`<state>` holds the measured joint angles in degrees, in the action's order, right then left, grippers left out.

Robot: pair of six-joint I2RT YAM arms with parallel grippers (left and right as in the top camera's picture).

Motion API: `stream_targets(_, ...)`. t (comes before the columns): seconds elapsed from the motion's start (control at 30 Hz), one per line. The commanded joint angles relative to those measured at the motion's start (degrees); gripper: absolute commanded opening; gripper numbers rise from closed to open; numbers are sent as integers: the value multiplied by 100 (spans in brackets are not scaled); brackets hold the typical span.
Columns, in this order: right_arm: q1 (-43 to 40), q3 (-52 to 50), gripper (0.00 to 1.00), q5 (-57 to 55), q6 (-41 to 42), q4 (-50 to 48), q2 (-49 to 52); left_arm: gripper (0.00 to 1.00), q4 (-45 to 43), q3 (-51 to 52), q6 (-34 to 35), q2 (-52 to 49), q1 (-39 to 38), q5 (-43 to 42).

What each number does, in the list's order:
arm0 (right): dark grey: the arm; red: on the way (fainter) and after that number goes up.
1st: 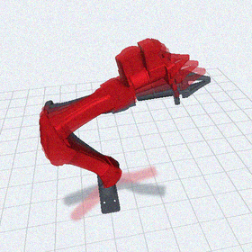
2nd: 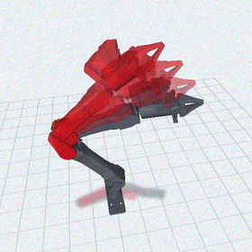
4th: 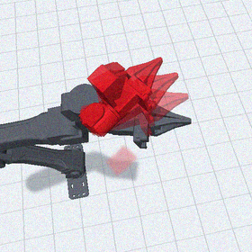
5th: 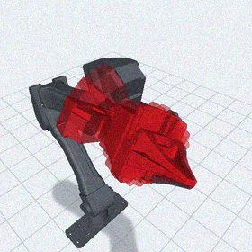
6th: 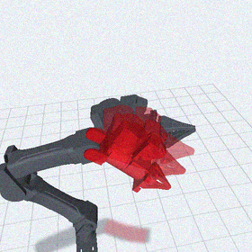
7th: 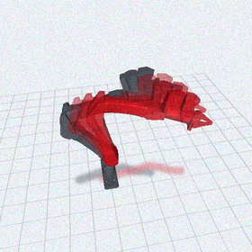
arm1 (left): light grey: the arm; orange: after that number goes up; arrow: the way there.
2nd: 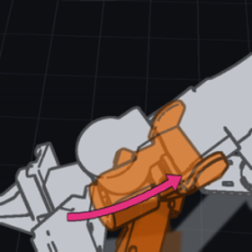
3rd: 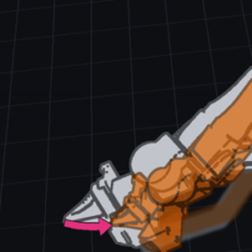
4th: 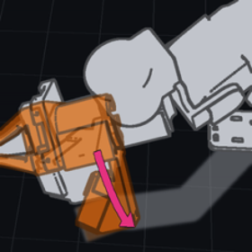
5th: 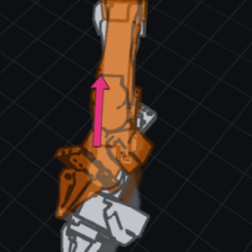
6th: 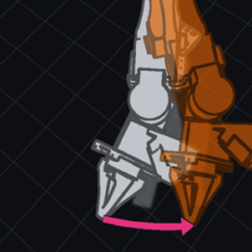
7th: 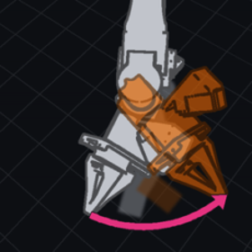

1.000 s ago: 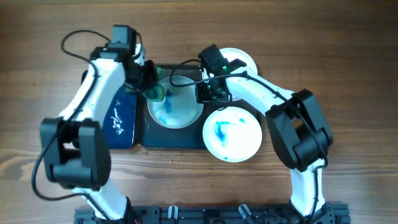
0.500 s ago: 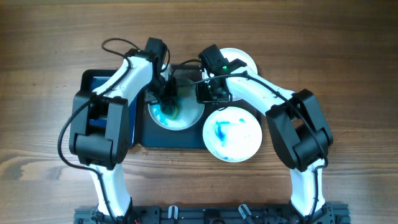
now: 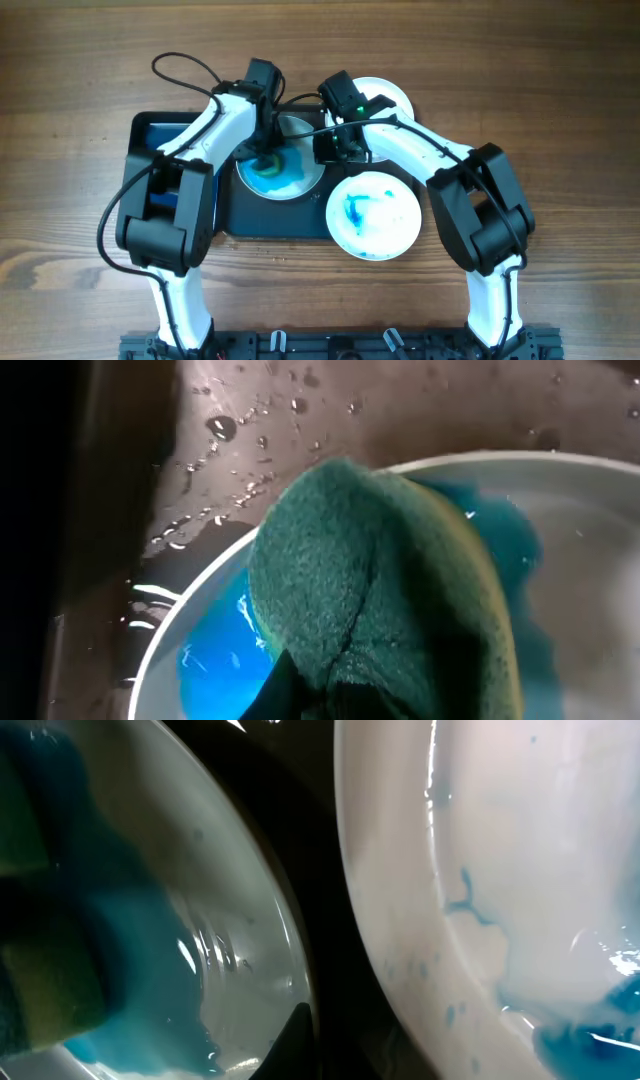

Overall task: Clean dirty plates on tray and stack at the side
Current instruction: 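Scrub the left white plate with the sponge while right gripper holds it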

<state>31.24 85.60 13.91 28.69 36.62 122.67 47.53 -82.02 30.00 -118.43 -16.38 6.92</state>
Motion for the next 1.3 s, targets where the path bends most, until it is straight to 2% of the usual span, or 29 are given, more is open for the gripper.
stream_targets(0.0,-42,-90,4,-203,2,140,-20,4,302,153,-415,-341,68,280)
stream_targets(0.07,-42,-90,4,-184,0,140,-20,4,564,153,-1733,-341,-37,-1187)
stream_targets(0.2,-42,-90,4,-136,0,160,-20,4,697,153,-3193,-339,-76,-3130)
stream_targets(0.23,-42,-90,4,-138,-2,162,-20,4,597,153,-3432,-341,-76,-3578)
stream_targets(0.33,-42,-90,4,-138,-4,164,-20,4,39,153,-3342,-341,-63,-3576)
stream_targets(0.37,-42,-90,4,-136,-4,164,-20,4,-208,153,-3316,-341,-46,-3515)
stream_targets(0.43,-39,-90,4,-138,-7,164,-20,4,-774,153,-2756,-341,4,-2872)
stream_targets(0.53,-39,-90,4,-140,-9,166,-20,4,-1056,153,-1025,-339,116,-330)
stream_targets(0.57,-39,-90,4,-140,-13,166,-20,4,-809,153,-243,-339,136,772)
stream_targets(0.6,-39,-90,4,-140,-13,164,-20,4,-450,153,444,-339,136,1515)
stream_targets(0.67,-39,-90,4,-140,-17,164,-20,4,-96,153,520,-339,122,1447)
stream_targets(0.77,-35,-90,4,-59,-7,166,-15,4,461,153,299,-339,101,472)
stream_targets(0.8,2,-96,4,385,-4,160,120,4,844,153,-177,-339,101,-267)
stream_targets(0.87,42,-98,4,658,129,94,361,4,1038,153,-356,-339,103,-472)
stream_targets(0.97,-44,-98,4,1462,153,-177,616,4,942,153,-935,-341,122,-1084)
stream_targets(1.1,-133,-98,4,1665,142,-203,726,4,874,153,-2107,-341,149,-2562)
stream_targets(1.2,-133,-98,4,1665,131,-251,726,4,732,153,-2389,-339,144,-3694)
stream_targets(1.27,-133,-98,4,1665,125,-249,726,4,341,153,-2380,-341,144,-4033)
